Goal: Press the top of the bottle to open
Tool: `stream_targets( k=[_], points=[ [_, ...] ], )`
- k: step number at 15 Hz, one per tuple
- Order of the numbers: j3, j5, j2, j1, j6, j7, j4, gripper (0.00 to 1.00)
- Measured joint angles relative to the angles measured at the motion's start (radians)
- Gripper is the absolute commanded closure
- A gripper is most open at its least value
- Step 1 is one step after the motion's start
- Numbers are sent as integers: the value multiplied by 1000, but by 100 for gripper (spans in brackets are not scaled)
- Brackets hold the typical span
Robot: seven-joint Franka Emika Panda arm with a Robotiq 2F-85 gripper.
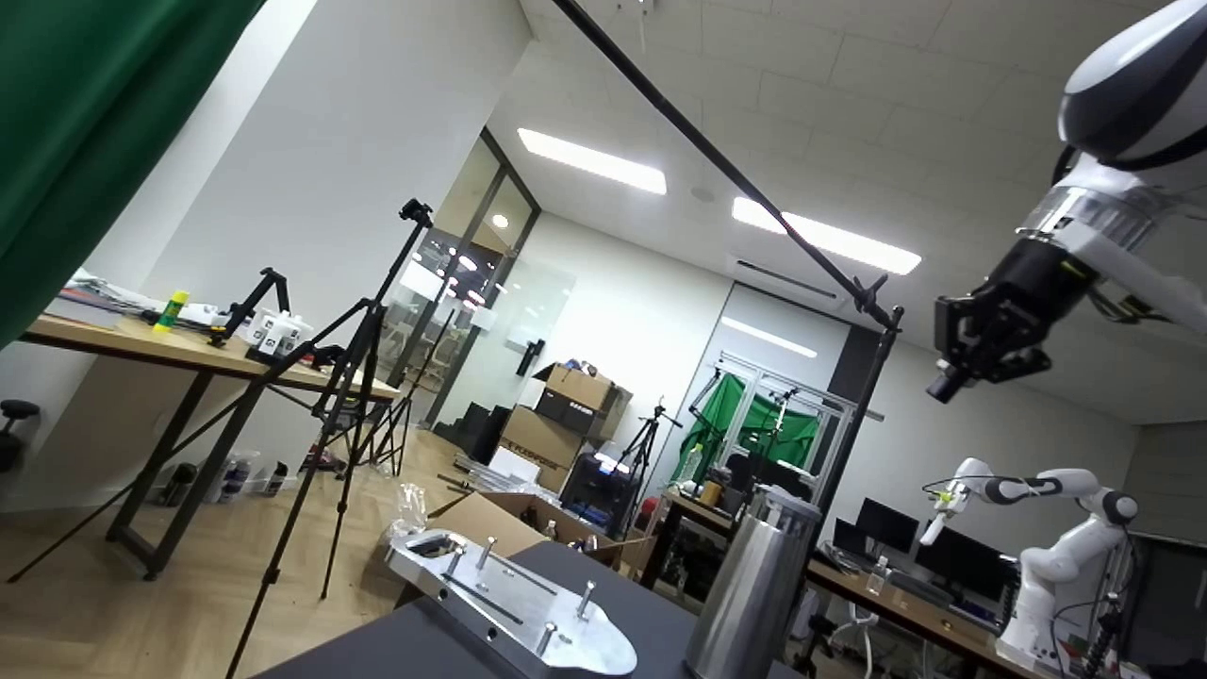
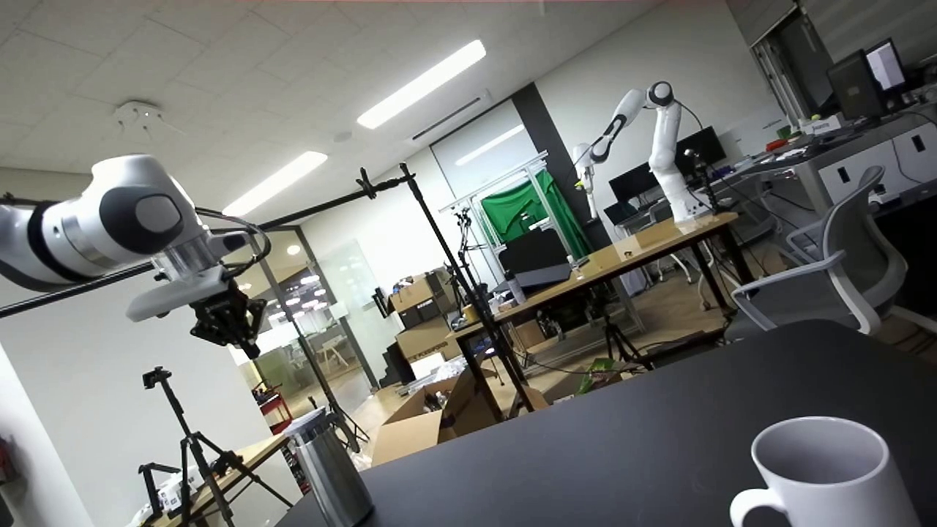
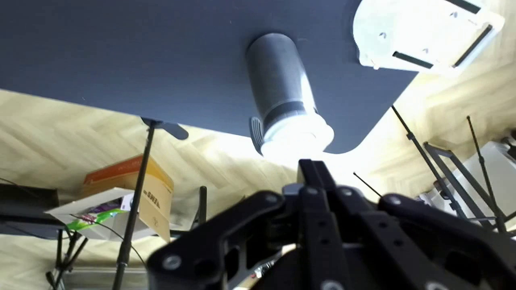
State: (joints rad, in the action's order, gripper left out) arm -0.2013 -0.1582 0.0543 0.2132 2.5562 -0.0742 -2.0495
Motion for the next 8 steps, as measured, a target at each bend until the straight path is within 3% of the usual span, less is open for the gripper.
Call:
stream_targets(
  k=[3,8],
  points=[
    [-20,20,85,18,117,-6,44,99],
    [-23,22,118,19,134,-13,73,99]
  ],
)
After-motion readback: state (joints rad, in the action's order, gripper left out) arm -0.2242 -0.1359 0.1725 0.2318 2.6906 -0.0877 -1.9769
